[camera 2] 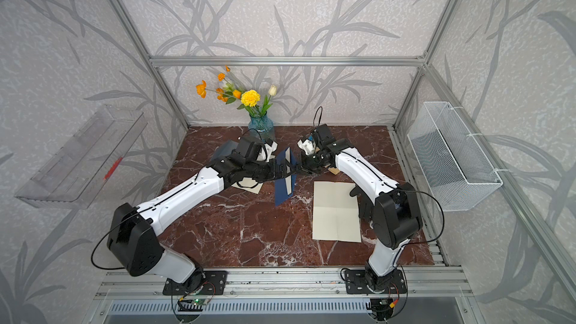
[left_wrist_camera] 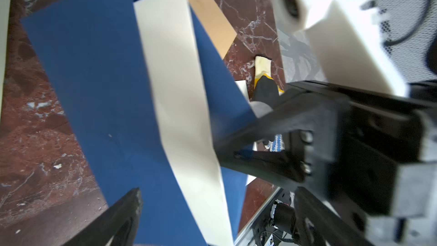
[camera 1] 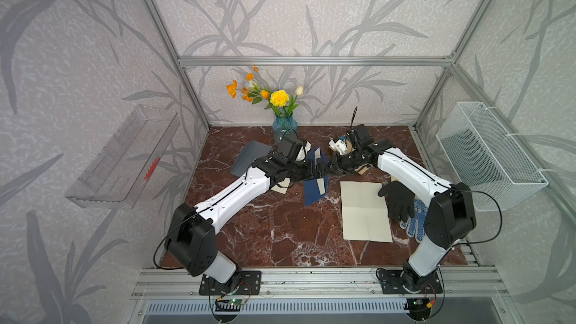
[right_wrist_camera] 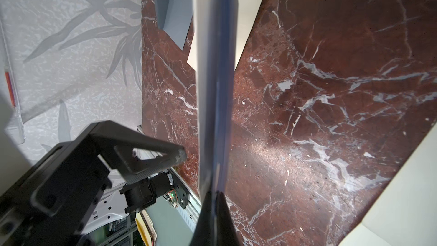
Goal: Fold the letter paper in half and place it into the envelope
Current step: Place the letter paper in the envelope.
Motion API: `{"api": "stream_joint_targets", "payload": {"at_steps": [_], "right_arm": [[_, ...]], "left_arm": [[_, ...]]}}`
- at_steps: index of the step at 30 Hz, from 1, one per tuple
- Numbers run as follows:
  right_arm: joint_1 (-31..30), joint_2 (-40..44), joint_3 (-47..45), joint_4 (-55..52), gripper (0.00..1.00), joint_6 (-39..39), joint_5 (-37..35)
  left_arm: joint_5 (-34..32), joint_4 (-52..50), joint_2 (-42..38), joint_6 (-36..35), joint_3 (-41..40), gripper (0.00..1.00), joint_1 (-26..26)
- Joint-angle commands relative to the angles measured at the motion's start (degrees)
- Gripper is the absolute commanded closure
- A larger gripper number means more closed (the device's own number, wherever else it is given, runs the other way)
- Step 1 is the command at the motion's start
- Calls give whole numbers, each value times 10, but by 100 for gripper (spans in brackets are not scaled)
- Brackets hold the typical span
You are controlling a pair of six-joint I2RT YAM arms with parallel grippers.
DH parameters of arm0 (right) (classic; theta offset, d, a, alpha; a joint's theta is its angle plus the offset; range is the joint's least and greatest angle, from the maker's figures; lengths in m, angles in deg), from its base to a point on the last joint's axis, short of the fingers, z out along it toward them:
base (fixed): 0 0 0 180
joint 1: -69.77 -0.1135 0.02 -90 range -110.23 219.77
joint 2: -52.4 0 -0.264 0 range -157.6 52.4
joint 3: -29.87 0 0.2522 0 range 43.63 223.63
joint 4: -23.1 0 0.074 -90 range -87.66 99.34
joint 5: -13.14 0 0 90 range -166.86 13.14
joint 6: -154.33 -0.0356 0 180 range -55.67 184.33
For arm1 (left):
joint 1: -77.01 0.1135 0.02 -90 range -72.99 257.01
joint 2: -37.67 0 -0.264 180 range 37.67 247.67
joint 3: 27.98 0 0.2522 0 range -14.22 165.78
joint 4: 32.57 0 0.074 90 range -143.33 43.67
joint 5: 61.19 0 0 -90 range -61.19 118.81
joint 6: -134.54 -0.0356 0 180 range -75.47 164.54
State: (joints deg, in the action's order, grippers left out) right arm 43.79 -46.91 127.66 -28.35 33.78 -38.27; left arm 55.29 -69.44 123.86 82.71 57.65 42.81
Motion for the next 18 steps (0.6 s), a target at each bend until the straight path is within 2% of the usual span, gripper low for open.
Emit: {"api": "stream_joint_targets", "payload": {"at_steps": [1, 3, 6, 16, 18], "right_arm": [[-1, -3, -8, 18, 100, -7, 11], [-1, -5, -9, 20, 100, -8, 11], [-1, -6, -10, 21, 100, -8, 11], [-1, -5, -15, 17, 100, -6, 7], [-1, -4, -18, 17, 100, -7, 6]], "left_arm": [[9, 2, -18, -5, -19, 6, -3], [13, 3, -22, -10, -27, 19, -6], [17, 9, -22, -21, -32, 50, -14], [6, -35, -3, -65, -9, 52, -43], [4, -45, 0, -71, -8, 56, -48]]}}
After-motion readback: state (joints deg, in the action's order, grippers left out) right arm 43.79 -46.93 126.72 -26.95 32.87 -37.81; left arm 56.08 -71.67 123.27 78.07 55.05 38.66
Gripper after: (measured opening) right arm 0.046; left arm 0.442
